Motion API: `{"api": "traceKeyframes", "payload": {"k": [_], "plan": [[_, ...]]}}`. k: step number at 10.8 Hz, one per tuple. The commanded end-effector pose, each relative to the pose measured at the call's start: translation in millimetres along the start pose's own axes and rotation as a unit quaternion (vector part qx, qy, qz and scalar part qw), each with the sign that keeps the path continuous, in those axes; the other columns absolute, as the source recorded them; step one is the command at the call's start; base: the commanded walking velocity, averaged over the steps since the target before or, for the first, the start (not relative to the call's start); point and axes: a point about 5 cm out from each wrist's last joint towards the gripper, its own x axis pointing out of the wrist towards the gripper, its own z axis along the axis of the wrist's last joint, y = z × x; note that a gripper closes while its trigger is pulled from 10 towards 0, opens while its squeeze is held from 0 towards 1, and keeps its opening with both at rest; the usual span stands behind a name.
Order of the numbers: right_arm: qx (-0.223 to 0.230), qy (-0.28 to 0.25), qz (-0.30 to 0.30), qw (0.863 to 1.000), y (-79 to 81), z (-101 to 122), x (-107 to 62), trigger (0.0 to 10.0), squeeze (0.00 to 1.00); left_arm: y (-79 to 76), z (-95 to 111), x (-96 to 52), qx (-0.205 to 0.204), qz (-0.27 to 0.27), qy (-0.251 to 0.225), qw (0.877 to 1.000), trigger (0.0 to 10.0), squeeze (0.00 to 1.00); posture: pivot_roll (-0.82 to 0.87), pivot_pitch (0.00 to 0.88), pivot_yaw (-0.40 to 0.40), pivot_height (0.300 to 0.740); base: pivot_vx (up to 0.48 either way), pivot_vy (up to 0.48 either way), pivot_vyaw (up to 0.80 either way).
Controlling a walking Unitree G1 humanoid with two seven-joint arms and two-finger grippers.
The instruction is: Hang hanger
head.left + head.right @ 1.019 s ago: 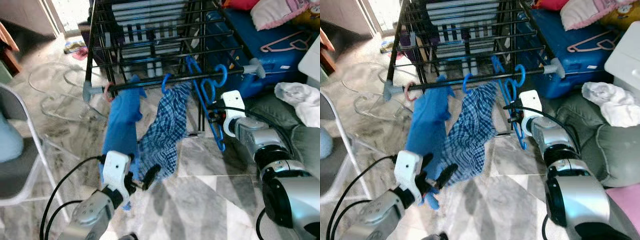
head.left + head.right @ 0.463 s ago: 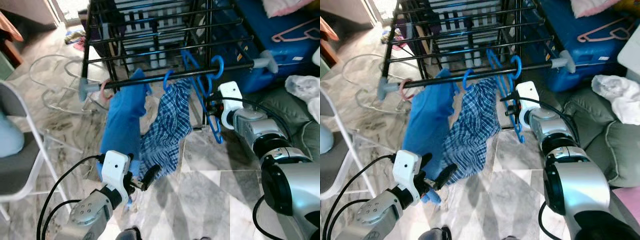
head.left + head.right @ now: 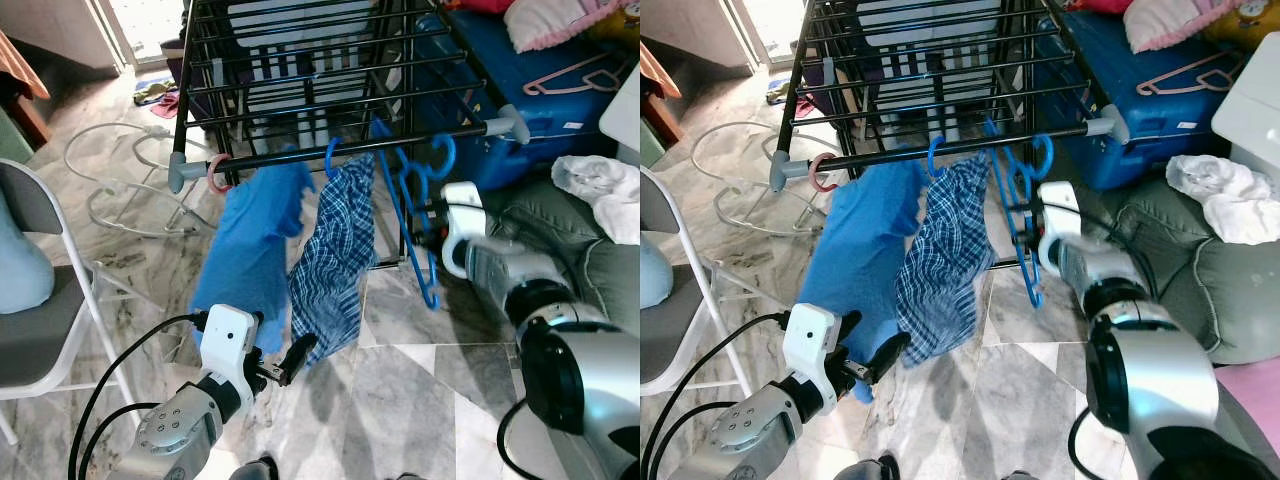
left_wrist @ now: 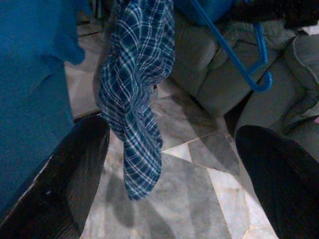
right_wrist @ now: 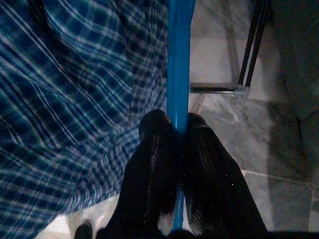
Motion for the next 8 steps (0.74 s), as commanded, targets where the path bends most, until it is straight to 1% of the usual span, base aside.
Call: {"api": "traceKeyframes", "payload": {"k": [1, 4, 8], "plan": [[0.008, 0.002, 0.003, 1.000, 1.1, -1.8, 0.6, 10.0, 0.00, 2.4, 2.6, -2.7, 0.009, 0.004, 0.001, 1.000, 10.0, 0.00, 0.00, 0.138, 0.080, 0.740, 0.000, 0.000, 0.00], [0.011, 0.000, 0.000, 1.000, 0.0, 0.9, -0.2, 10.0, 0.00, 2.0, 2.0, -1.8, 0.009, 0.002, 0.002, 1.000, 10.0, 0.00, 0.00, 0.135, 0.080, 0.740, 0.000, 0.000, 0.00], [0.007, 0.018, 0.015, 1.000, 6.8, -10.1, 3.0, 10.0, 0.00, 1.3, 1.3, -1.6, 0.008, 0.004, 0.003, 1.000, 10.0, 0.00, 0.00, 0.133, 0.077, 0.740, 0.000, 0.000, 0.00]]}}
